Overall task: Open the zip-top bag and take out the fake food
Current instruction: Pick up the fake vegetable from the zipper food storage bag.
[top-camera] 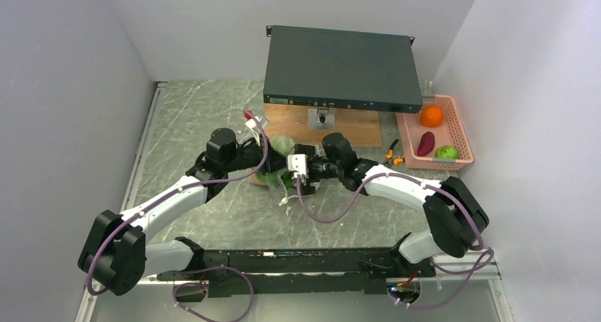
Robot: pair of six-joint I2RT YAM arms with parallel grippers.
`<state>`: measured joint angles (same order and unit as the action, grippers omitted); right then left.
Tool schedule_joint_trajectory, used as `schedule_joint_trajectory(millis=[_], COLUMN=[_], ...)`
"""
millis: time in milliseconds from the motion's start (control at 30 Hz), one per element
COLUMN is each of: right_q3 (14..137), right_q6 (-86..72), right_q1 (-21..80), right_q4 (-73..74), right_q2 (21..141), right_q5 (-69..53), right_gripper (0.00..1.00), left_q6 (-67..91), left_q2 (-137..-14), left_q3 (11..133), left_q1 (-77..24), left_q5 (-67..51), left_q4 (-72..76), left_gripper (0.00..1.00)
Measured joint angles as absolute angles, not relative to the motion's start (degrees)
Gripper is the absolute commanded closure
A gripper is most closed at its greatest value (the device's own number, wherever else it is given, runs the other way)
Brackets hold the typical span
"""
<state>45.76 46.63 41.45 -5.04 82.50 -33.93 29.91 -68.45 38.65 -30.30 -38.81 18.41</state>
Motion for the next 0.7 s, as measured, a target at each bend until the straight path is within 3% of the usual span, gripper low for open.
schedule_joint_trajectory(millis=[467,567,700], right_q3=[36.67,36.67,36.71], right_q6=[43.51,38.52,33.30], right_q1=[45.45,45.95,46.35], right_q4=[-36.84,-41.32,-45.54], right_q2=[87.53,88.01,89.65], right_q5=[-28.38,-26.92,-25.28], right_gripper=[0.04,0.17,0.51], left_q6=[32.25,32.91,33.87], left_q2=[-68.36,-68.36,-68.36], left_q3=[38.65,38.65,38.65], left_q1=[-30.30,-30.30,-30.30], left_q5=[-39.00,-39.00,-39.16], left_q4=[21.65,23.75,24.40], left_gripper=[1.00,1.00,1.00])
